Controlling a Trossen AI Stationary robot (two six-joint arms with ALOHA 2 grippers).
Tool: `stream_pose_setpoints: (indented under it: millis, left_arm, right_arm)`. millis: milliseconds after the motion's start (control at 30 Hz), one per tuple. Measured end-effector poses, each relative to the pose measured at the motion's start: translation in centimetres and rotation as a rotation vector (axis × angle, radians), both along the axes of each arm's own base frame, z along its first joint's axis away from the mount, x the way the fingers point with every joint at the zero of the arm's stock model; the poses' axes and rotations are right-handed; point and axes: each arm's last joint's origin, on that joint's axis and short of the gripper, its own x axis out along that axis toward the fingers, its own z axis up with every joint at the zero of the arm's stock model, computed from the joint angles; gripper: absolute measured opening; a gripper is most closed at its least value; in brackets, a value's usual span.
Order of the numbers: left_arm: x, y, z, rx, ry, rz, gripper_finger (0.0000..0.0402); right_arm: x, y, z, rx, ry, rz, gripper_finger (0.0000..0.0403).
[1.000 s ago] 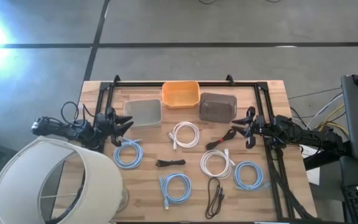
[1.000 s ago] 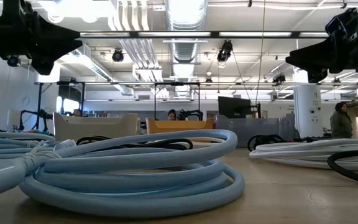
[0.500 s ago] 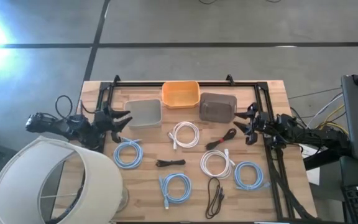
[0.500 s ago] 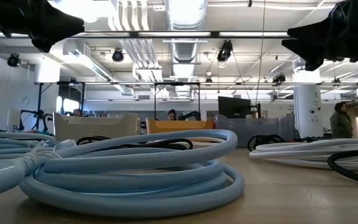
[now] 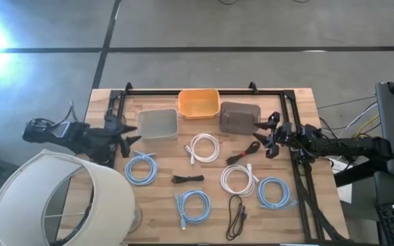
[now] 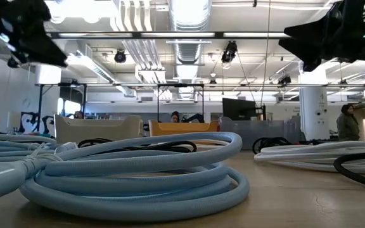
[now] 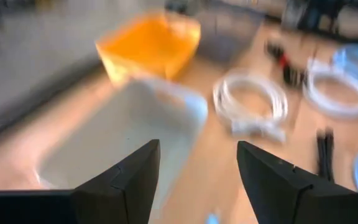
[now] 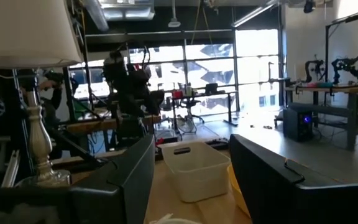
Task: Pick & Place USB Port
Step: Put the top left light blue hdmi cable into the gray bin
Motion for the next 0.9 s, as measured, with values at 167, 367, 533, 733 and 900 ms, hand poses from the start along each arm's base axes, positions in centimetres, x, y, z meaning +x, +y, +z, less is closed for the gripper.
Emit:
stream_pose_setpoints:
  millis: [167, 367, 533, 733, 900]
  left_arm:
    - [1.1, -0.6, -2.3, -0.128, 0.142, -0.034, 0.0218]
    - [1.8, -1.0, -4.9, -0.176, 0.286, -0.039, 0.0218]
    - [2.1, -1.2, -6.6, -0.231, 0.367, -0.053, 0.0218]
    - [2.9, -1.4, -8.1, -0.22, 0.371, -0.069, 0.0218]
    - [3.0, -1.4, -9.4, -0.197, 0.417, -0.082, 0.0218]
  right_arm:
    - [0.4, -0.1, -0.1, 0.004, 0.035, 0.0, 0.0206]
    - [0.9, -0.1, 0.4, 0.004, 0.055, -0.001, 0.0206]
    - [1.5, -0.2, 1.1, 0.014, 0.06, 0.0, 0.0206]
    - [3.0, -0.4, 2.5, 0.058, 0.155, 0.004, 0.0206]
    - [5.0, -0.8, 2.8, 0.132, 0.391, -0.018, 0.0206]
